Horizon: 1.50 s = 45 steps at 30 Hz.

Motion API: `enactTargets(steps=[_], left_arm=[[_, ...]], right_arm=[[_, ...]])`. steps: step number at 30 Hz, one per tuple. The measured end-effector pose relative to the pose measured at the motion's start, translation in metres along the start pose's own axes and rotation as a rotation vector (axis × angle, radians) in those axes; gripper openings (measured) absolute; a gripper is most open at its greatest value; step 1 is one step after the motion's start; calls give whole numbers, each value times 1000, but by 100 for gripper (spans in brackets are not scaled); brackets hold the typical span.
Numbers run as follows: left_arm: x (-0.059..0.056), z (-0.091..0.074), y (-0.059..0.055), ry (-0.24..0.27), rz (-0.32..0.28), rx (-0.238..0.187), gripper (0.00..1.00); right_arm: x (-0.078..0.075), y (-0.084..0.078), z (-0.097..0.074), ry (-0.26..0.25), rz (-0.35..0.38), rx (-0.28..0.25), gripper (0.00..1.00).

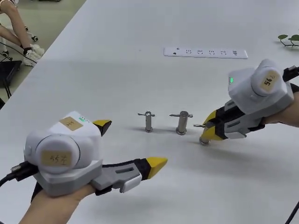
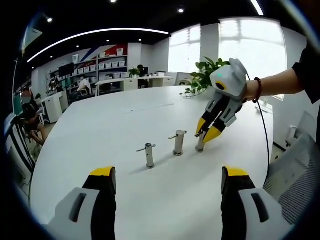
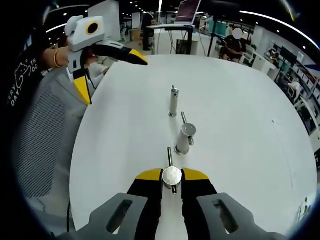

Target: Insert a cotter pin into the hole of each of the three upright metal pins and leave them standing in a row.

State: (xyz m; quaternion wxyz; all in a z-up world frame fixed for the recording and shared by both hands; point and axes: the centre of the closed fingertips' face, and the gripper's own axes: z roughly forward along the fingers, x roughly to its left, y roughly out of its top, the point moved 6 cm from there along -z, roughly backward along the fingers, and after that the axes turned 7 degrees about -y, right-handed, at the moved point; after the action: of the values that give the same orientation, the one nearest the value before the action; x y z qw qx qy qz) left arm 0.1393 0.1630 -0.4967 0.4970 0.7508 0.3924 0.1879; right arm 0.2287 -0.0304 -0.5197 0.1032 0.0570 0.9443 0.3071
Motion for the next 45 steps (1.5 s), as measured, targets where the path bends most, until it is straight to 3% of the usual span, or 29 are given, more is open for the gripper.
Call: enactTargets(steps=[13,26,32,45], left_arm=[[1,2,2,-6,1,-2,86],[1,2,1,-13,11,8,86],[1,2,0,-13,11,6,86],[3,3,0,-13,13,16,85]], right_arm=[[-15,-11,-5,-15,3,21,8],[-26,-15,-2,7,10,32,9],[-29,-15,0,28,1,25,9],[-31,-13,0,23,-15,23,10]])
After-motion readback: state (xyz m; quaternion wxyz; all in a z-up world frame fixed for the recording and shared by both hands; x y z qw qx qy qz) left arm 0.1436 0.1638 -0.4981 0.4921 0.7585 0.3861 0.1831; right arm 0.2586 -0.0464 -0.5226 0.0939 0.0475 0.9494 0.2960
